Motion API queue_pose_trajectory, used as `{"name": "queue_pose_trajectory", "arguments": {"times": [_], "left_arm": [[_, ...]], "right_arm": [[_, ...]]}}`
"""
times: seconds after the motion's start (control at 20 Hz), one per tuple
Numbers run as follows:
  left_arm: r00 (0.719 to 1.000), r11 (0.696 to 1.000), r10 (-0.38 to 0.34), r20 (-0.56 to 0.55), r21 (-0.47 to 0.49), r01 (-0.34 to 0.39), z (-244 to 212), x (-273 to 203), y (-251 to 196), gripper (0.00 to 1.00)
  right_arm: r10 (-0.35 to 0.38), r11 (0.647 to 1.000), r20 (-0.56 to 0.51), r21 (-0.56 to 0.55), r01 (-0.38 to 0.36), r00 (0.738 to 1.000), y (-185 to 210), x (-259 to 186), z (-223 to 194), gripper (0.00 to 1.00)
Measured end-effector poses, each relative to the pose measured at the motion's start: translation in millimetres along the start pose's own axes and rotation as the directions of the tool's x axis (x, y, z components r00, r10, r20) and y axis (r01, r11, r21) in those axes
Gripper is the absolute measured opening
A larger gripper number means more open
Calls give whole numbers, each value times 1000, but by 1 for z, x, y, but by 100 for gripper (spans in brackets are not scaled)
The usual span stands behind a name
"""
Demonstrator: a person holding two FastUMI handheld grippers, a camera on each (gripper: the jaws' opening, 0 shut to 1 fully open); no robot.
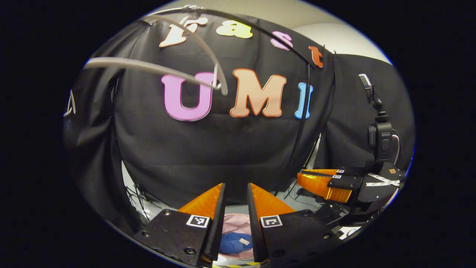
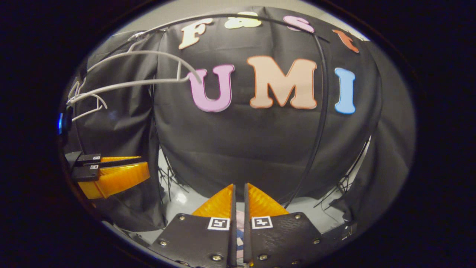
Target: Grasp the clothes on the hanger with both hands and then place them into the laundry hamper below.
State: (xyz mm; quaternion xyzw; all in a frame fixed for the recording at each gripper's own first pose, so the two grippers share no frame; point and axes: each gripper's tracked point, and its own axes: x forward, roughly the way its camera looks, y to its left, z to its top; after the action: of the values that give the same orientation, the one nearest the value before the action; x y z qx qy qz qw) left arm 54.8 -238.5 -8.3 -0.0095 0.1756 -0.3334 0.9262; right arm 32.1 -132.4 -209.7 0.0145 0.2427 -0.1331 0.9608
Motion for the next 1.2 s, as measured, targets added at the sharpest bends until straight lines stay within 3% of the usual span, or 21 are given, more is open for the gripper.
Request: {"name": "queue_pose_trajectory", "arguments": {"times": [0.1, 0.15, 0.3, 0.7, 0.75, 0.9, 0.95, 1.0, 1.1, 1.15, 1.2], "left_arm": [[998, 1000, 0, 63, 10, 0, 32, -6, -4, 36], [995, 1000, 0, 95, 15, -1, 46, -9, -6, 36], [985, 999, 1, 174, 31, -7, 85, -22, -8, 35], [937, 997, 16, 348, 67, -41, 167, -62, -14, 35], [933, 997, 15, 361, 68, -42, 173, -61, -16, 29], [925, 997, -2, 379, 68, -26, 179, -65, -23, 46], [924, 997, -4, 384, 68, -24, 180, -65, -25, 57], [923, 997, -11, 385, 73, -19, 181, -66, -26, 67], [918, 996, -11, 397, 81, -23, 183, -63, -27, 87], [917, 996, -14, 398, 84, -21, 187, -64, -29, 98], [915, 996, -17, 402, 84, -18, 189, -64, -31, 100]], "right_arm": [[2, 1000, 58, 2, -2, 998, 3, -10, 29, 12], [3, 1000, 86, 5, -3, 996, 4, -16, 42, 7], [10, 1000, 167, 16, -12, 986, 8, -33, 83, 7], [5, 1000, 366, 26, -16, 930, 16, -87, 173, 7], [2, 1000, 384, 27, -13, 923, 17, -92, 180, 7], [-5, 1000, 412, 30, -8, 911, 14, -100, 191, 7], [-8, 999, 418, 32, -6, 909, 13, -102, 193, 14], [-11, 999, 424, 35, -4, 906, 13, -104, 195, 15], [-20, 999, 428, 36, 6, 904, 6, -111, 195, 32], [-23, 999, 429, 39, 7, 903, 5, -113, 194, 48], [-29, 999, 431, 41, 12, 902, 1, -114, 195, 53]]}}
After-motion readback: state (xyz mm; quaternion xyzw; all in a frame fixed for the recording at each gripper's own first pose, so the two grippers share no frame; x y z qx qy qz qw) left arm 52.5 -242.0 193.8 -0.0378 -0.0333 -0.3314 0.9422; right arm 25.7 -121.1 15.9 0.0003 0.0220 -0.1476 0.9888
